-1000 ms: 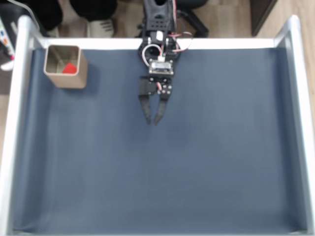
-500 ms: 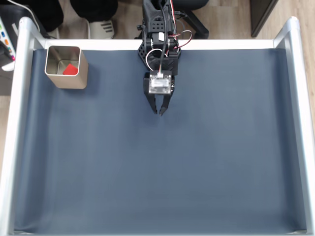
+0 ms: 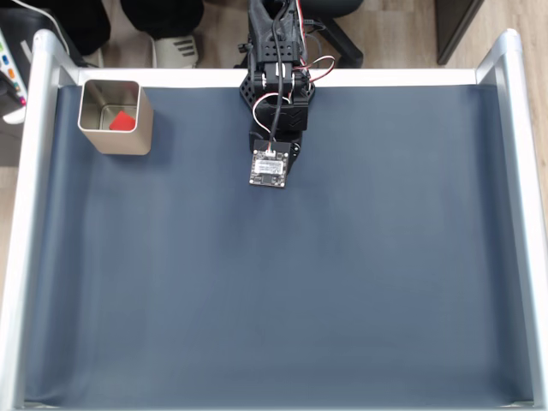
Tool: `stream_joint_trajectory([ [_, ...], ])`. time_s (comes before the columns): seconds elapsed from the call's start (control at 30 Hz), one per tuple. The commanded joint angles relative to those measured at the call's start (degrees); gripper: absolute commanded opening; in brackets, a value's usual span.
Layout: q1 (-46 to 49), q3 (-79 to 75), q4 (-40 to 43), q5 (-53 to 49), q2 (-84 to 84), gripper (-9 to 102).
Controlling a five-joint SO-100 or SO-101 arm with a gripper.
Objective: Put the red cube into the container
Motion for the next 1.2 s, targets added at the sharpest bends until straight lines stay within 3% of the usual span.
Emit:
stream_joint_trajectory([
  [0.0, 0.3, -0.3, 2.6, 0.5, 0.7, 0],
  [0.47, 0.1, -0.3, 6.0, -6.9, 0.7, 1],
  [1.17, 0.1, -0.3, 6.0, -7.0, 0.7, 1],
])
